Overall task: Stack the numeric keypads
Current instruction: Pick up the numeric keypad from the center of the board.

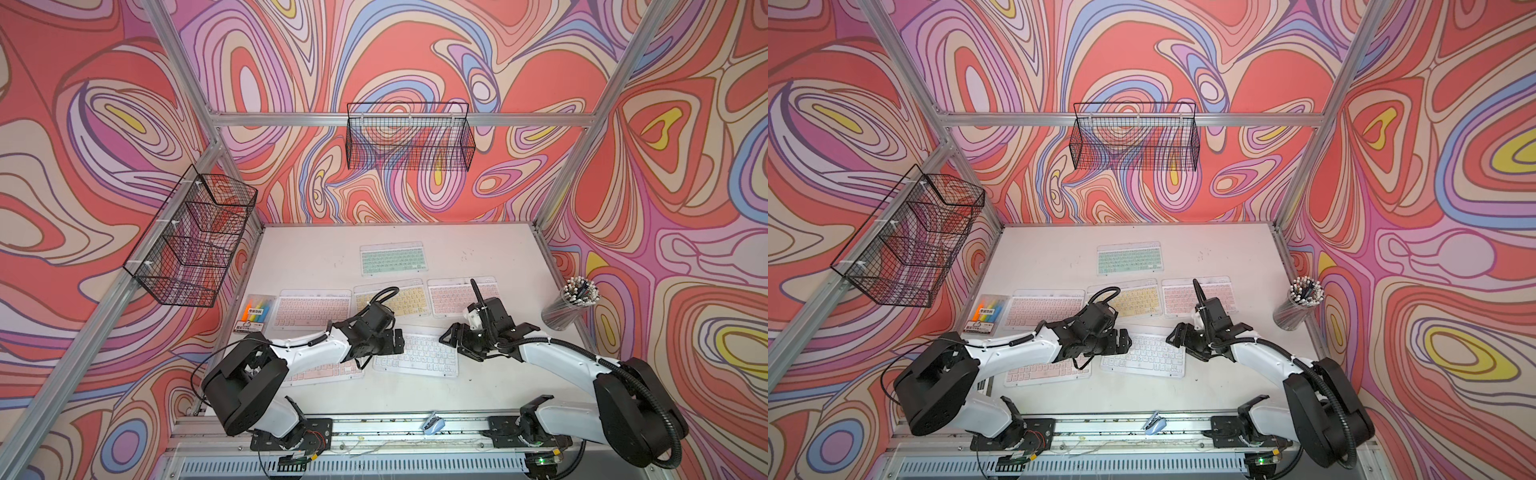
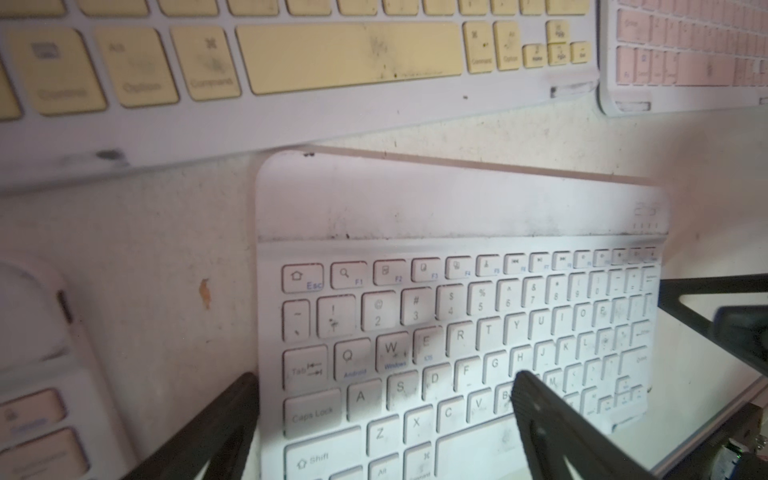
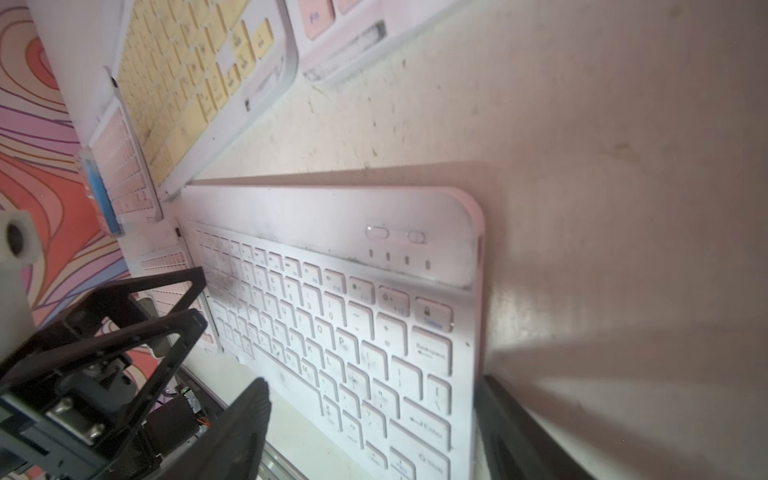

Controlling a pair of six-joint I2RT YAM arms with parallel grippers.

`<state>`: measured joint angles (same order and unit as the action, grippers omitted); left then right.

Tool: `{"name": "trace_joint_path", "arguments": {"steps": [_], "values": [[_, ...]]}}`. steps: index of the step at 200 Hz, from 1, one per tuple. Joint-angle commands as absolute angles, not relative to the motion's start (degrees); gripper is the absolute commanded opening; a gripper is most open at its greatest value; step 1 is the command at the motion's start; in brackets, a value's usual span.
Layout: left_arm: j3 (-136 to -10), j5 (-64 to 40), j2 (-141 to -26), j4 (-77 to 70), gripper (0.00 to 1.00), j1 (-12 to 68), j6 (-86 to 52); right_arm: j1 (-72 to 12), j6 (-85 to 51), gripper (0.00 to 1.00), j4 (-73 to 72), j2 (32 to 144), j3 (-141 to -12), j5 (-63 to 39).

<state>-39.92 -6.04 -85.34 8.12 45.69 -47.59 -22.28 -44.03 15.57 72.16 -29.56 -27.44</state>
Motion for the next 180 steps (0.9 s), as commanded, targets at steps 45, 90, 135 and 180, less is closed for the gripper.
{"name": "trace_joint_path", "arguments": {"steps": [45, 90, 135, 180], "values": [[-35.1, -14.5, -87.7, 5.3, 0.97, 45.6, -50.1, -20.3, -48.2, 0.78, 3.4, 66.9, -28.6, -40.5], [-32.0, -16.8, -88.4, 0.0, 0.96, 43.6, -51.7, -19.9, -48.3, 0.75, 3.9, 64.4, -28.5, -40.9], [-30.1, -17.1, -88.2, -3.4, 0.96, 42.4, -52.7, -19.7, -48.8, 0.72, 4.6, 62.9, -28.0, -40.8], [-27.2, -17.1, -87.2, -4.2, 0.96, 42.3, -53.3, -19.7, -52.8, 0.70, -1.4, 62.5, -25.9, -43.1]]}}
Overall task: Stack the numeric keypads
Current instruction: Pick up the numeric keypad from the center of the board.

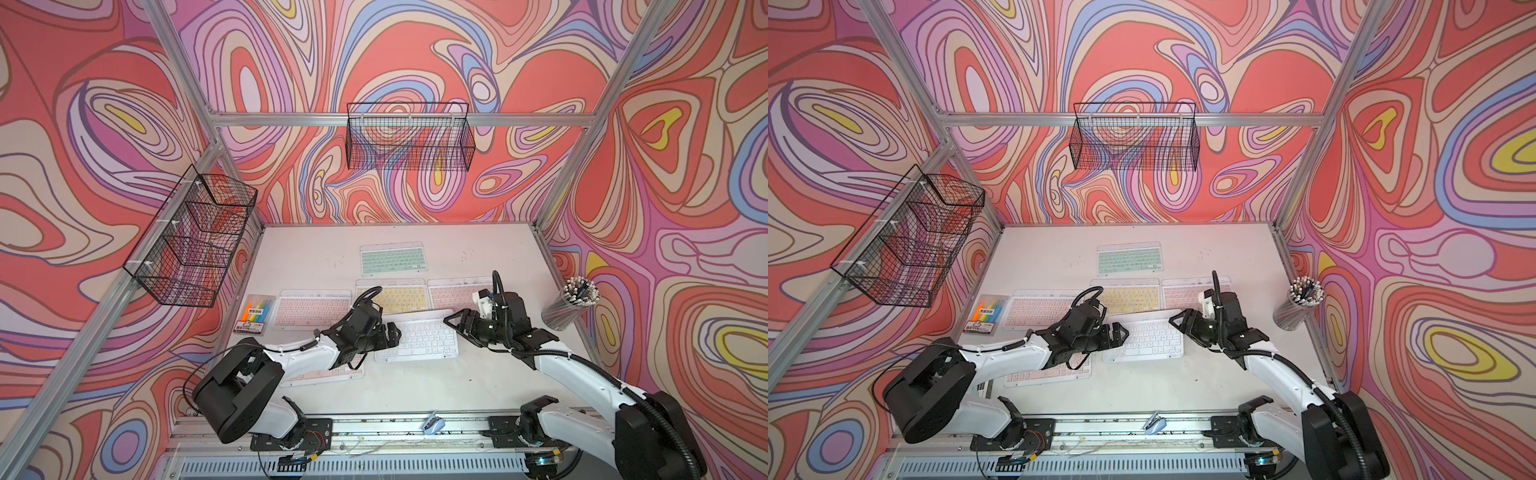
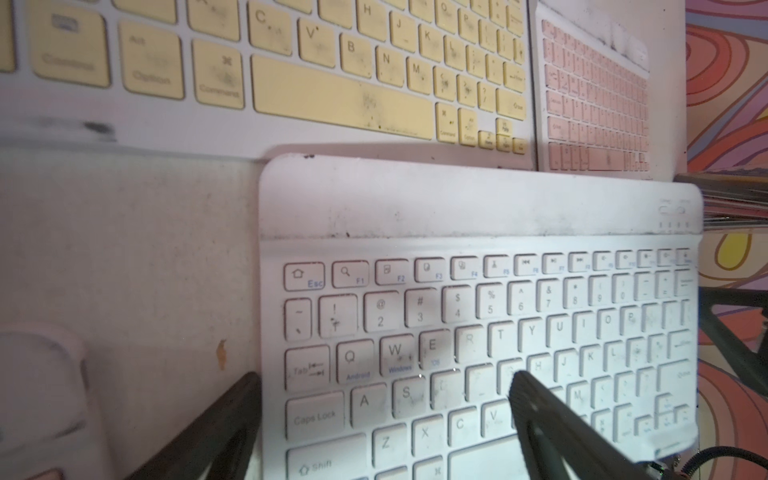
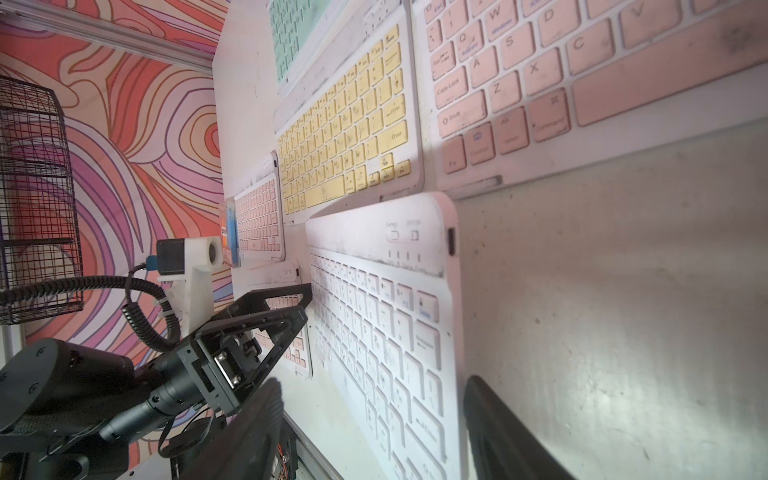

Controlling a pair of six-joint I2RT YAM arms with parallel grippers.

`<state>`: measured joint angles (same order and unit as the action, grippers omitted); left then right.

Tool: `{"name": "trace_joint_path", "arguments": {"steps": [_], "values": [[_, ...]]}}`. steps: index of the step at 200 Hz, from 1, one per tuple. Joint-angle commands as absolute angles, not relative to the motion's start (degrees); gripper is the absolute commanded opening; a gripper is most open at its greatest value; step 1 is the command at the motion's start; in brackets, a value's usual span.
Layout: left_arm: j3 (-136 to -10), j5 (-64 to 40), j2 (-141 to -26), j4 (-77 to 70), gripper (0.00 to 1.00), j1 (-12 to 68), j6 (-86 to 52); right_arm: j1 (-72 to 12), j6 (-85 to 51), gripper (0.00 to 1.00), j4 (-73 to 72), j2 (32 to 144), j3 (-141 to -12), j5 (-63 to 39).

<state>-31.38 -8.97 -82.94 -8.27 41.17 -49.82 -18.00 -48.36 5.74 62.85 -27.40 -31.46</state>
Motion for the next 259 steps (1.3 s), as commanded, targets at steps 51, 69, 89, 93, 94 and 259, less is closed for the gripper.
{"name": "trace_joint_path", "arguments": {"steps": [51, 69, 89, 93, 94, 259], "values": [[-25.7, -17.7, -86.2, -6.4, 0.95, 41.8, -53.7, -19.8, -56.6, 0.68, -7.8, 61.4, -24.5, -45.8], [-24.7, -18.5, -85.9, -8.4, 0.97, 41.4, -54.0, -19.8, -57.0, 0.67, -8.3, 60.7, -24.3, -46.1], [-23.4, -19.2, -85.2, -11.3, 1.00, 40.8, -54.8, -19.8, -57.1, 0.67, -8.0, 60.6, -24.1, -46.3], [-22.9, -19.3, -85.0, -12.0, 1.00, 40.6, -55.0, -19.9, -57.1, 0.66, -7.8, 60.7, -24.1, -46.3], [-22.8, -19.3, -85.0, -12.2, 1.00, 40.6, -55.0, -19.8, -57.1, 0.66, -7.7, 60.7, -24.1, -46.3], [-22.1, -17.1, -78.5, -9.9, 1.00, 38.7, -53.4, -19.8, -44.3, 0.03, 15.6, 65.4, -33.2, -33.6]]}}
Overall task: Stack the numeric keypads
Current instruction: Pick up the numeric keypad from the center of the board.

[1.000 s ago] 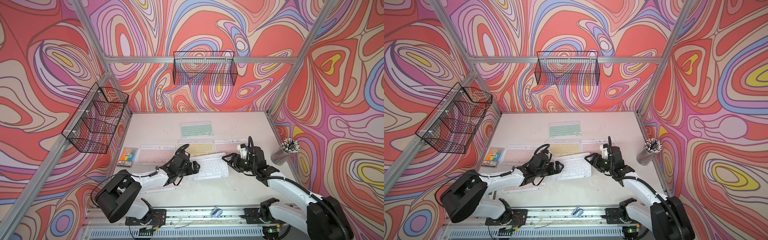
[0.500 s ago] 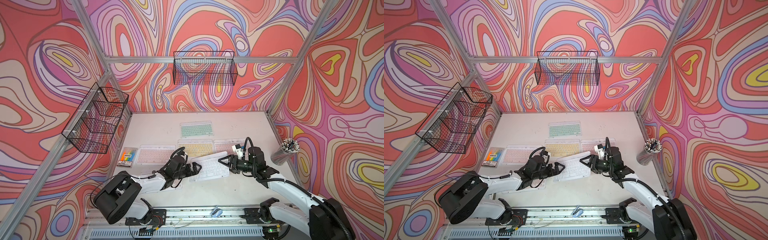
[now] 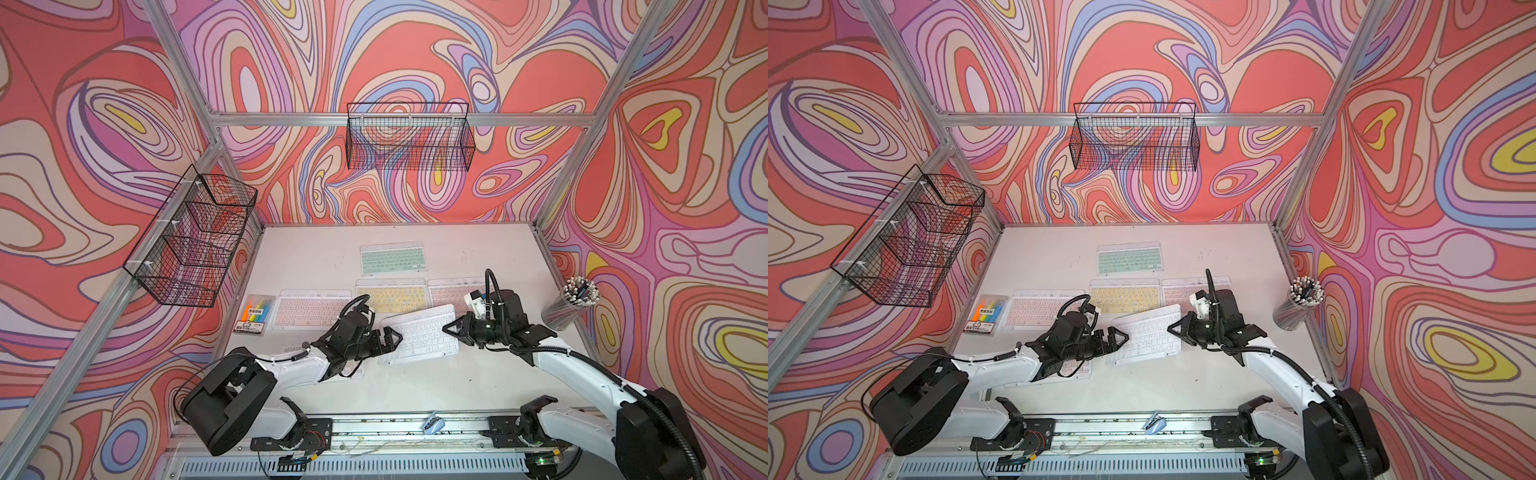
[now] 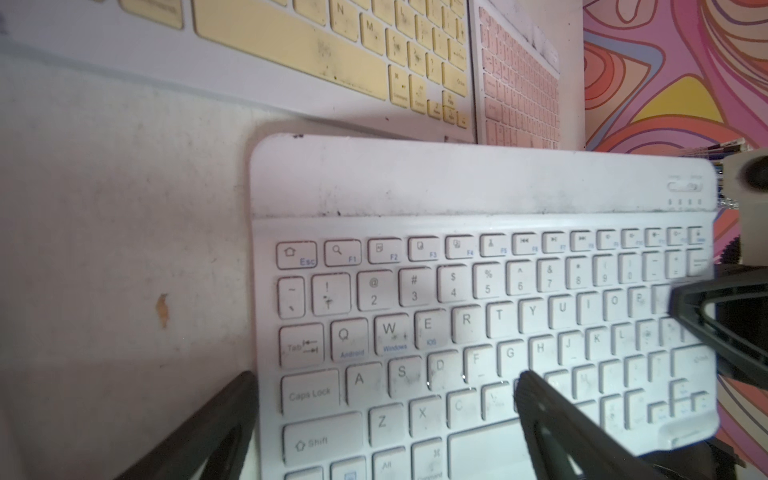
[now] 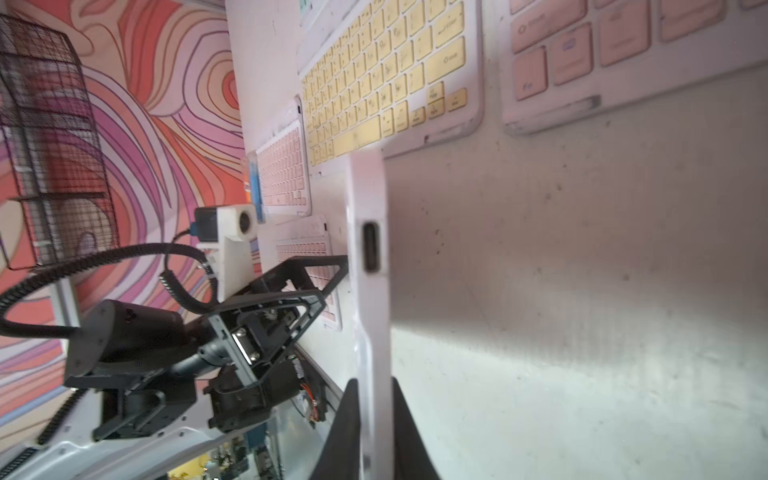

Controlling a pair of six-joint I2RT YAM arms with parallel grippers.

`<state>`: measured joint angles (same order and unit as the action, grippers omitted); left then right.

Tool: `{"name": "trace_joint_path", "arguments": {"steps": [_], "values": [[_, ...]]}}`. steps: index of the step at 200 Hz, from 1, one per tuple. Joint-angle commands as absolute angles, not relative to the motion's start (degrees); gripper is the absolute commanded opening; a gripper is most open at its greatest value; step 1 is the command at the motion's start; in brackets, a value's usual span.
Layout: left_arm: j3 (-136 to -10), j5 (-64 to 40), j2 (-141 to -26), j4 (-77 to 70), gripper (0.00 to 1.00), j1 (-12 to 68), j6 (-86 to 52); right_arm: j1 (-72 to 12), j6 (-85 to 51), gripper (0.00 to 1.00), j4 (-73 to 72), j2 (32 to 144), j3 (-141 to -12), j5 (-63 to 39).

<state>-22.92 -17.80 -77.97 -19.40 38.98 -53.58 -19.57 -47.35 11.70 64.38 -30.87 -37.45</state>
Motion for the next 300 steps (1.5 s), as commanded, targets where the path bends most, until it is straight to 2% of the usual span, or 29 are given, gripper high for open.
{"name": "trace_joint_path", "arguments": {"steps": [1, 64, 102, 161, 205, 233, 265, 300], "values": [[-22.1, -17.1, -78.5, -9.9, 1.00, 38.7, -53.4, -19.9, -44.2, 0.02, 15.6, 65.5, -33.2, -33.4], [-22.6, -17.5, -75.6, -9.0, 1.00, 37.8, -53.1, -19.8, -44.3, 0.00, 16.2, 63.0, -33.3, -31.6], [-23.8, -21.5, -70.1, -6.7, 1.00, 33.8, -53.8, -19.8, -47.0, 0.00, 11.1, 60.4, -33.1, -35.8], [-32.0, -21.0, -65.3, 1.1, 1.00, 29.8, -51.0, -19.7, -45.5, 0.00, 13.8, 62.7, -41.6, -36.1], [-36.0, -23.2, -66.3, 1.2, 1.00, 25.7, -50.0, -19.8, -42.6, 0.00, 11.2, 71.2, -50.6, -35.5], [-42.3, -21.3, -66.3, 6.9, 1.00, 25.3, -46.1, -19.3, -40.4, 0.00, 7.5, 78.0, -55.6, -35.1], [-48.4, -17.7, -67.3, 14.3, 1.00, 24.9, -40.8, -17.2, -42.6, 0.00, 1.4, 87.8, -64.1, -40.0], [-49.2, -20.1, -68.9, 13.9, 1.00, 23.2, -40.0, -14.8, -46.4, 0.00, -6.1, 102.0, -74.8, -49.6]]}}
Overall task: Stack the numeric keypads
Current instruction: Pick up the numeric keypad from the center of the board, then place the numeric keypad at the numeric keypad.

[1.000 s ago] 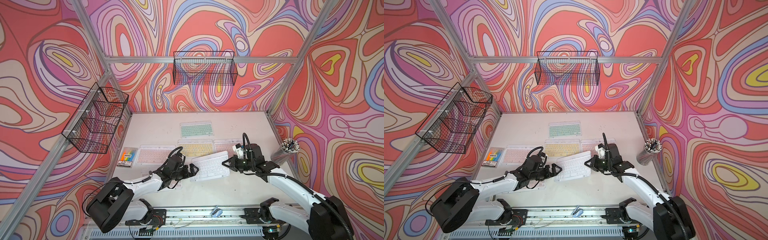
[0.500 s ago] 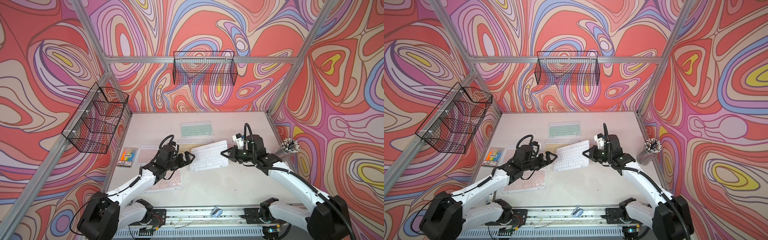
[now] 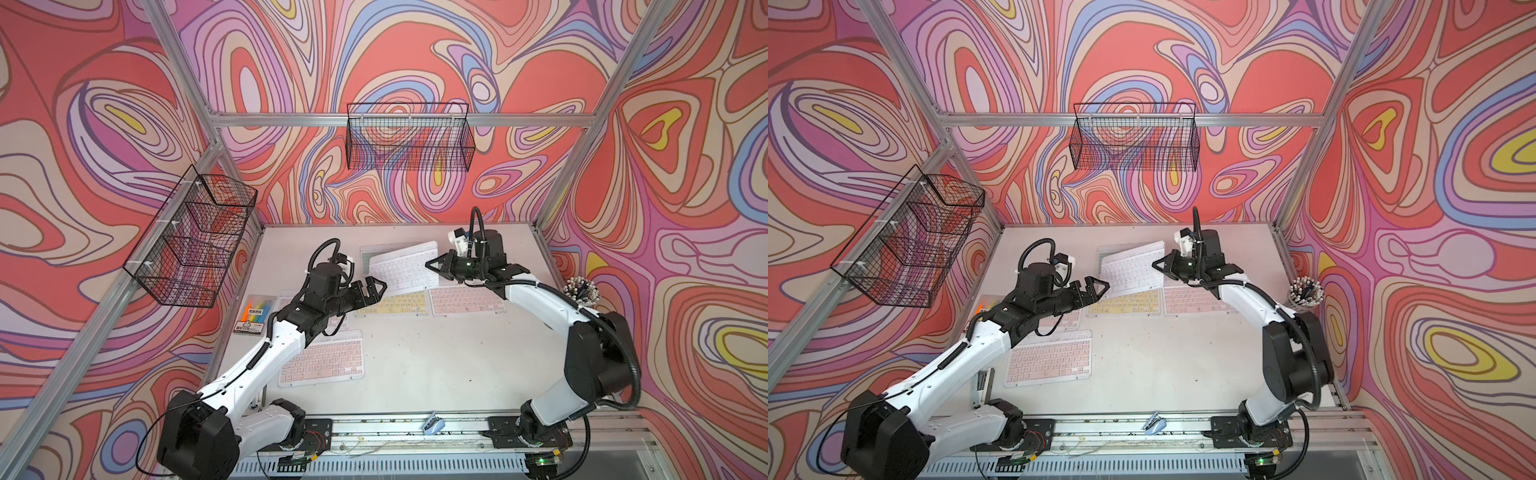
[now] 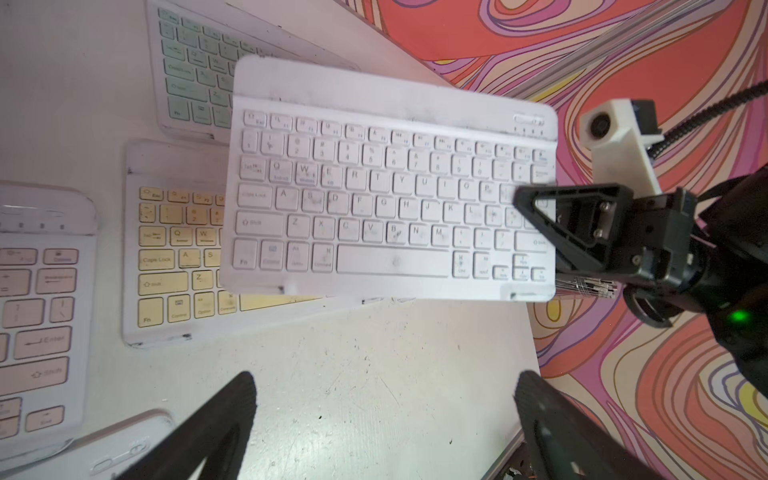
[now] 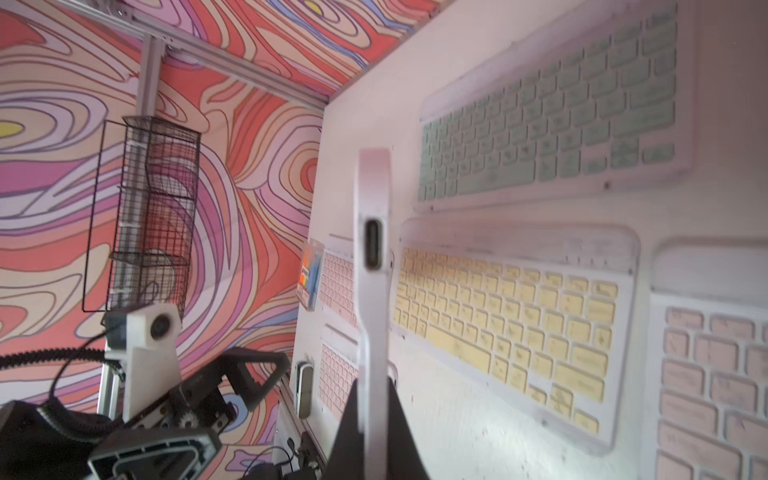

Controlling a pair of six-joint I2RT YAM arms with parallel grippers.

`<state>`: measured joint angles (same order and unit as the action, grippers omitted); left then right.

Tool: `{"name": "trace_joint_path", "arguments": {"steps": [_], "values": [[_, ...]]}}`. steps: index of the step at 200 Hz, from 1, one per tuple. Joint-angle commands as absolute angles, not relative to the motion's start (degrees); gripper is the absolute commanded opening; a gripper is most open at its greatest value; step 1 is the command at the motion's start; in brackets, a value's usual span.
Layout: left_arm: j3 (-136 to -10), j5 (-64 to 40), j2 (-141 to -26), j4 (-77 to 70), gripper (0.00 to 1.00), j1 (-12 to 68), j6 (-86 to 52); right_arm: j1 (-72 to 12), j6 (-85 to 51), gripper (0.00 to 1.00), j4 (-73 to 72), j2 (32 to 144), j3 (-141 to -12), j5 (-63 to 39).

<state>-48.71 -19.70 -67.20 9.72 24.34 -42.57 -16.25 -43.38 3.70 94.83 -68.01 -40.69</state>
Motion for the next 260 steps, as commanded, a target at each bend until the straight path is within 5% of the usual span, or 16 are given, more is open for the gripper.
{"name": "trace_joint_path", "arguments": {"steps": [1, 124, 260], "values": [[-49.2, -20.2, -68.9, 13.9, 1.00, 23.2, -39.9, -14.8, -46.5, 0.00, -6.3, 102.7, -75.1, -49.9], [-48.6, -21.0, -69.3, 14.0, 1.00, 22.2, -38.0, -9.8, -56.2, 0.00, -13.1, 134.3, -105.0, -63.6], [-47.2, -20.7, -69.1, 14.6, 1.00, 21.7, -37.8, -8.6, -55.0, 0.00, -8.7, 146.5, -114.0, -65.4]]}}
